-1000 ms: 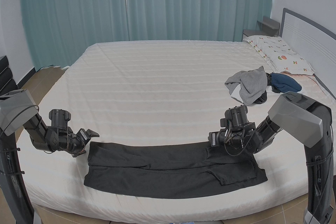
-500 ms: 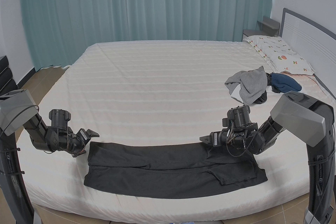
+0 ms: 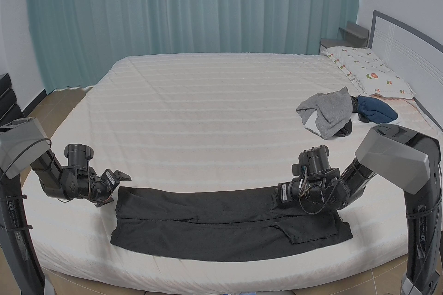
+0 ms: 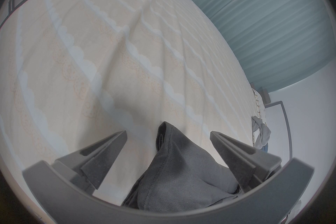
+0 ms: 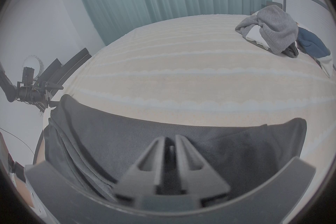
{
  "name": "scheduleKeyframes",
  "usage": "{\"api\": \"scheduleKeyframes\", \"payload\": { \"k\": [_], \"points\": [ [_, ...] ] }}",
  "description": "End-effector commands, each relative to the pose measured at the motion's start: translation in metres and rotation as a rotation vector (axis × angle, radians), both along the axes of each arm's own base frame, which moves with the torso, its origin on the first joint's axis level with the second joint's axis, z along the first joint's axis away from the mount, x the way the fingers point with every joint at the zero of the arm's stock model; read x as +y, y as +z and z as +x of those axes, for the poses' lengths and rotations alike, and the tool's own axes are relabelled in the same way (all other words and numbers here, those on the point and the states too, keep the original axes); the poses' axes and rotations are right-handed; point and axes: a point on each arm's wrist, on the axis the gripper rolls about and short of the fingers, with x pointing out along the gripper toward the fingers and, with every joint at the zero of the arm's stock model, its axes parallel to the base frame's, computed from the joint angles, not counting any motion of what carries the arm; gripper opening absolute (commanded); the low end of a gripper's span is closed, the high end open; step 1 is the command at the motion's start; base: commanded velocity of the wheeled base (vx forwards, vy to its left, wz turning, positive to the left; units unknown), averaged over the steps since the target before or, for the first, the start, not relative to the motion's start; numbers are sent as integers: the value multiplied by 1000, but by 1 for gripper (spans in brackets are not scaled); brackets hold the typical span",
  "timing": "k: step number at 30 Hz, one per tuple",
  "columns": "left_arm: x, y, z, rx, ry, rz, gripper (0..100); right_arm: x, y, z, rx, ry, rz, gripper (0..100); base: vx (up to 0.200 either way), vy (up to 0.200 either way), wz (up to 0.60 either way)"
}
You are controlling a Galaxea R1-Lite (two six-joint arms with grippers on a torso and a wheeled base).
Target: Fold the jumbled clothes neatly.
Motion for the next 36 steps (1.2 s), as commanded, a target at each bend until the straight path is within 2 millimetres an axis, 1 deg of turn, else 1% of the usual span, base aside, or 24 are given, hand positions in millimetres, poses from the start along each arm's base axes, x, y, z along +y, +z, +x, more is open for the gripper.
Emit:
{"api": "scheduleKeyframes", "payload": {
  "k": [1, 9, 15, 16, 21, 25, 27, 28, 29, 30, 31, 32, 33, 35, 36],
  "points": [
    [0, -1, 0, 2, 0, 0, 100, 1, -2, 2, -13, 0, 5, 0, 0, 0, 0],
    [0, -1, 0, 2, -2, 1, 100, 6, -4, 10, -38, -4, 13, 0, 0, 0, 0],
    [0, -1, 0, 2, -2, 1, 100, 9, -5, 10, -43, 2, 17, 0, 0, 0, 0],
    [0, -1, 0, 2, -2, 1, 100, 9, -5, 10, -45, 0, 16, 100, 0, 0, 0],
    [0, -1, 0, 2, -2, 1, 100, 11, -5, 12, -73, 0, 32, 100, 0, 0, 0],
    [0, -1, 0, 2, -1, 0, 100, 6, 0, 13, -79, -25, 46, 100, 0, 0, 0],
    [-1, 1, 0, -1, 2, -7, 100, -3, 15, 14, -76, -90, 110, 100, 0, 0, 0],
    [-1, 1, 0, -1, 2, -7, 100, -3, 15, 14, -76, -90, 110, 100, 0, 0, 0],
    [0, 2, -3, 2, 4, -9, 100, -12, 28, 13, -68, -152, 174, 100, 0, 0, 0],
    [0, 2, -4, 3, 3, -10, 100, -14, 30, 13, -68, -163, 186, 100, 0, 0, 0],
    [0, 5, -6, 0, -7, -19, 100, -23, 43, 11, -59, -219, 246, 100, 0, 0, 0],
    [0, 8, -10, -2, -12, -28, 100, -30, 47, 8, -45, -255, 283, 100, 0, 0, 0],
    [-1, 9, -11, -3, -13, -29, 100, -32, 49, 8, -39, -265, 294, 100, 0, 0, 0],
    [-1, 28, -20, -40, -26, -41, 100, -51, 58, -3, 4, -367, 381, 100, 0, 0, 0],
    [-1, 33, -22, -52, -28, -41, 100, -56, 60, -7, 18, -397, 405, 100, 0, 0, 0]
  ]
}}
